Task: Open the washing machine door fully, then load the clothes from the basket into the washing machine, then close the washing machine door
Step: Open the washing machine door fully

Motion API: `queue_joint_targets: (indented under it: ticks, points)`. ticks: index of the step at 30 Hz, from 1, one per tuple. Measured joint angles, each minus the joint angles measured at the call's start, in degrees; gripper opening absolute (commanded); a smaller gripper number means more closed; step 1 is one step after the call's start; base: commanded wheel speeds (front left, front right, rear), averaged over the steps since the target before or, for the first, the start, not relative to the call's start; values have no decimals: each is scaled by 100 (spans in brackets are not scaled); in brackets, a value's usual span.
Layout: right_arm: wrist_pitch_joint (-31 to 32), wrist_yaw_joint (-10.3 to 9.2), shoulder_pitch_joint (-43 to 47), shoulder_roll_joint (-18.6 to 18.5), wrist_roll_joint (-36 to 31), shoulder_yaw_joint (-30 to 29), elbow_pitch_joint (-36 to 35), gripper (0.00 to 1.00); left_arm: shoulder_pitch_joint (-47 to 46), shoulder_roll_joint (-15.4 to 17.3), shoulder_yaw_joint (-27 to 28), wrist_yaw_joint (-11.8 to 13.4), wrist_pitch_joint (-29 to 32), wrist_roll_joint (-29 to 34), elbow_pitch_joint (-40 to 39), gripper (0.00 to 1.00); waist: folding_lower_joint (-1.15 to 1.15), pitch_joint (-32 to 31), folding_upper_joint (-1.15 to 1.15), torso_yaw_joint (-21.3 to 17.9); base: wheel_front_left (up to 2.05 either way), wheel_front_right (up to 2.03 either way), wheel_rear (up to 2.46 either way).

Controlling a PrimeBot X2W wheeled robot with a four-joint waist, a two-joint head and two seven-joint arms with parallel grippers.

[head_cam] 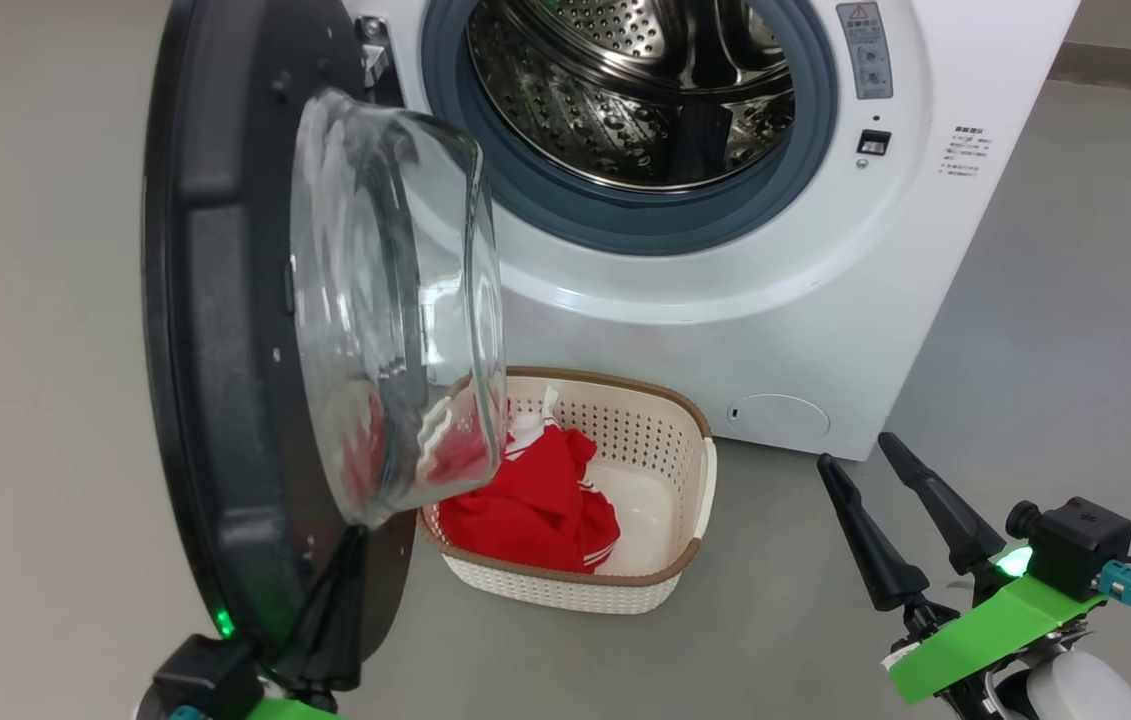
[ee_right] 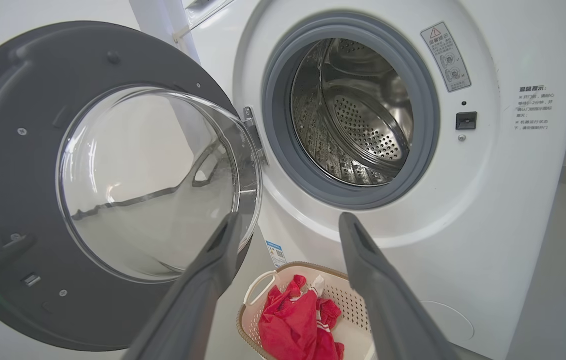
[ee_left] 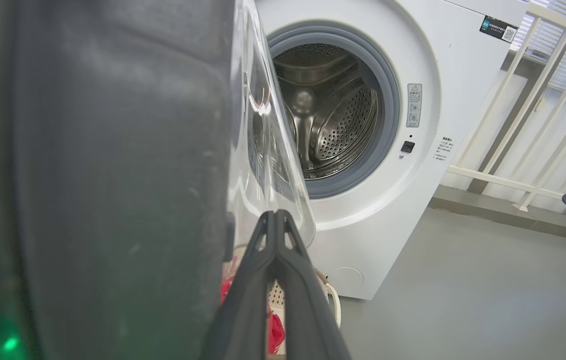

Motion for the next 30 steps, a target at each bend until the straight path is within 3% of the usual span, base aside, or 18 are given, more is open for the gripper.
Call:
queue_joint_targets:
  ticks: [14,30]
  points:
    - [0,0,-11,4,0,-24,-3,100,-124,323,354,131,11,-78,-20,0,0,143,0,318,0,0,0]
    - [0,0,-260,25,-1,-35,-13,100,-801,698,886,166,269,-453,527,0,0,582,0,720,0,0,0]
